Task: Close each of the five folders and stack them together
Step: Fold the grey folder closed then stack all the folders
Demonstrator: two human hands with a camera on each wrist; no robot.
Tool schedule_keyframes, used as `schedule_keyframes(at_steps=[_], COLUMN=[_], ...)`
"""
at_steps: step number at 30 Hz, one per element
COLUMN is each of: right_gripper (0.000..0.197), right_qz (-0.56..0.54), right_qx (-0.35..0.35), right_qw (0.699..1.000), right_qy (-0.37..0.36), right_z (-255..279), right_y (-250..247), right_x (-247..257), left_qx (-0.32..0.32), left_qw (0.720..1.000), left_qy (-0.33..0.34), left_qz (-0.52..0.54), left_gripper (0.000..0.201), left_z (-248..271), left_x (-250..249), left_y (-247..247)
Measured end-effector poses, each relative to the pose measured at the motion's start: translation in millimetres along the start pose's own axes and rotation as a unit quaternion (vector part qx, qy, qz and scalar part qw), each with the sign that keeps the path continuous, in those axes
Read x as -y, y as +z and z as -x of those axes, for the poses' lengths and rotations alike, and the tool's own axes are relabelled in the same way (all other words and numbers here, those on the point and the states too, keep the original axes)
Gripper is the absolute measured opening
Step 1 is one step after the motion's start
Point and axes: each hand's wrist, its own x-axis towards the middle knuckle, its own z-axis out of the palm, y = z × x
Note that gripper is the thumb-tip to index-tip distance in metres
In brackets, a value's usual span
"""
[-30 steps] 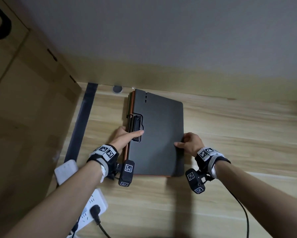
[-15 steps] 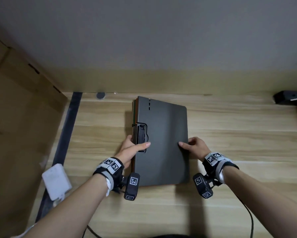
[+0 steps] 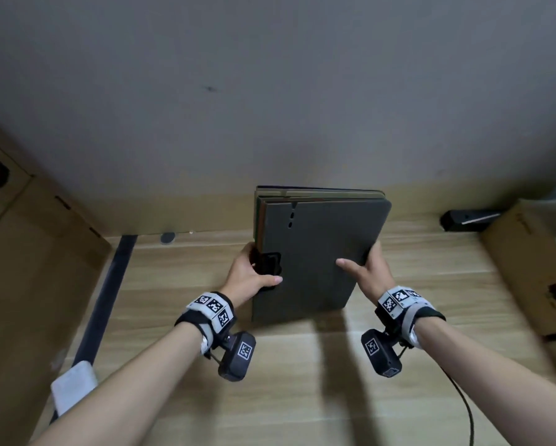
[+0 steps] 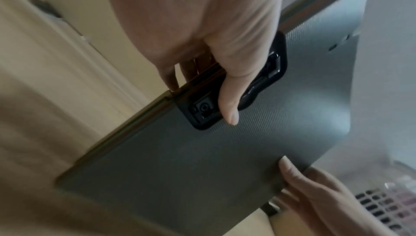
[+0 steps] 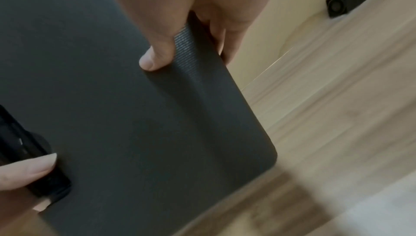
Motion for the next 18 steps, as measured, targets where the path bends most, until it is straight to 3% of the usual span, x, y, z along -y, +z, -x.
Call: schedule_keyframes(at_steps=[3, 10, 15, 18], right_gripper=[0.079, 0.071, 0.065, 0.066], right_qz=[0.021, 0.1, 0.11, 0.111], right_qx=[-0.024, -0.014, 0.0, 0.0], right_qw=[0.999, 0.995, 0.993, 0.993], right_qy=[-0.019, -0.025, -0.046, -0.045], right_z=[11.0, 45.0, 42.2, 41.7], right_y=[-8.9, -20.6, -24.4, -24.0], right_x=[-13.6, -41.7, -39.2, -36.0], left_qx=[-0.012, -0.007, 0.065, 0.064], left_qw=[1.0, 0.999, 0.996, 0.996], left_qy=[0.006, -0.044, -0.019, 0.02], left_qz=[0.0, 0.01, -0.063, -0.064], left_gripper=[0.071, 0.056, 0.064, 0.071], left_z=[1.9, 30.4, 32.1, 31.0], left_x=[11.9, 63.2, 47.2, 28.8], left_y=[16.6, 41.8, 22.0, 0.7])
